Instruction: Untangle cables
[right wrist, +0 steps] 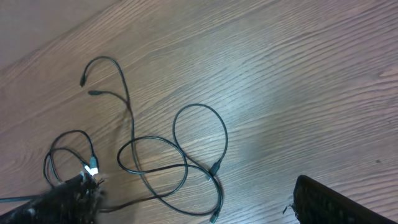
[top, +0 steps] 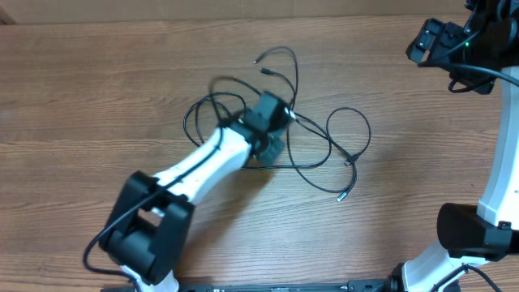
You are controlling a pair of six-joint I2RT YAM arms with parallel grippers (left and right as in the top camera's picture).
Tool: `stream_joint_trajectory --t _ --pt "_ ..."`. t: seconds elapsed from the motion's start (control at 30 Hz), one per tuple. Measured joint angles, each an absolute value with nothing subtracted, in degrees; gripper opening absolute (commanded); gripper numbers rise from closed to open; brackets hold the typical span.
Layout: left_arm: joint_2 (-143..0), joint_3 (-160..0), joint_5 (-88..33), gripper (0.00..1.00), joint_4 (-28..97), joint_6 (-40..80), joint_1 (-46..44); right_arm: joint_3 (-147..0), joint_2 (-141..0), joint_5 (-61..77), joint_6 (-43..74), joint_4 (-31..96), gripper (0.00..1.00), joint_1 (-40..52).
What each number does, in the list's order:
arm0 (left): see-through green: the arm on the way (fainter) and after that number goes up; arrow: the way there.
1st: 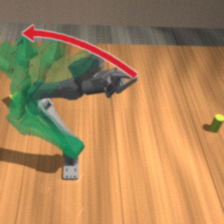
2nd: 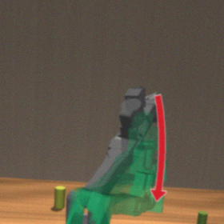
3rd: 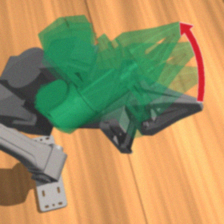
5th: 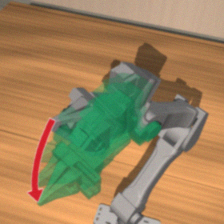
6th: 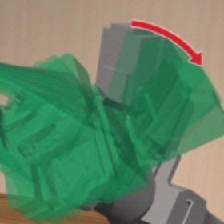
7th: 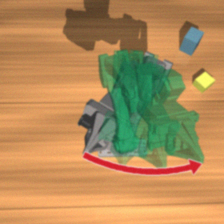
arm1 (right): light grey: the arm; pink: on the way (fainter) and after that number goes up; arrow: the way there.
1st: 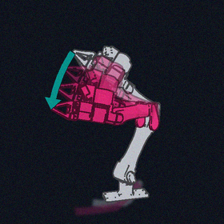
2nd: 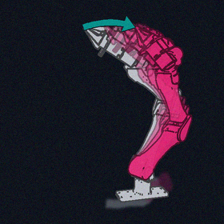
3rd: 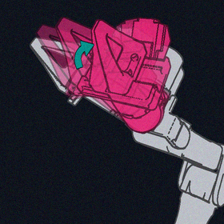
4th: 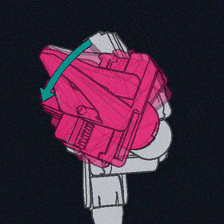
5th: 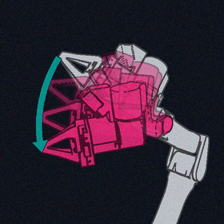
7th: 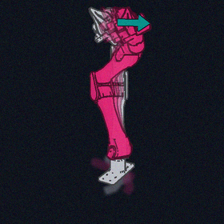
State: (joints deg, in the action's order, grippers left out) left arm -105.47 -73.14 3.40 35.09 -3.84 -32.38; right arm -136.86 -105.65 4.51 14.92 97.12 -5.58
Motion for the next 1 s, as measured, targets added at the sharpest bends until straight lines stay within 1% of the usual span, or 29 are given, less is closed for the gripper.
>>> stream_joint_trajectory --t 0.1,0.23,0.37,0.47,0.5,0.53,0.57,0.6,0.63,0.7,0.77,0.9,1.0 --pt "-102.17 -78.81 4.89 0.04 39.27 0.1 -27.16 -136.86 -105.65 4.49 13.82 97.17 1.0 -5.58" --pt "-96.82 -84.75 6.02 0.04 43.0 5.5 -15.94 -136.35 -105.65 4.47 12.91 97.12 1.0 -5.58" --pt "-94.15 -86.04 6.04 0.04 43.81 9.02 -4.82 -133.71 -105.71 4.49 12.38 97.1 1.0 -5.58" --pt "-94.17 -86.0 3.66 0.05 44.29 10.24 0.16 -131.24 -105.84 4.49 12.14 97.06 1.0 -5.58" --pt "-94.19 -85.97 2.17 0.11 44.4 10.48 1.34 -130.87 -105.95 4.47 12.16 97.1 1.0 -5.58" --pt "-94.19 -85.97 0.82 0.22 44.36 10.57 2.2 -130.5 -106.06 4.47 12.1 97.03 1.0 -5.58" --pt "-94.19 -85.97 -0.47 0.43 44.23 10.83 2.85 -130.13 -106.19 4.49 11.99 96.97 1.0 -5.58" --pt "-94.19 -85.97 -2.11 0.59 44.16 10.92 3.4 -129.84 -106.3 4.47 11.99 96.95 1.0 -5.58" --pt "-94.19 -85.97 -3.68 0.67 44.16 11.18 3.64 -129.67 -106.37 4.47 11.99 96.92 1.0 -5.58" --pt "-94.19 -85.97 -7.29 0.75 44.14 11.64 3.55 -129.4 -106.45 4.49 11.99 96.9 1.0 -5.58" --pt "-94.19 -85.97 -11.64 0.8 44.16 11.75 2.74 -129.23 -106.45 4.47 11.97 96.92 1.0 -5.58" --pt "-94.19 -85.97 -18.98 0.82 44.18 11.9 -1.8 -129.19 -106.45 4.47 11.97 96.99 1.0 -5.58" --pt "-94.67 -85.97 -22.2 0.8 44.05 11.92 -7.81 -129.19 -106.45 4.45 11.97 96.99 1.0 -5.58"
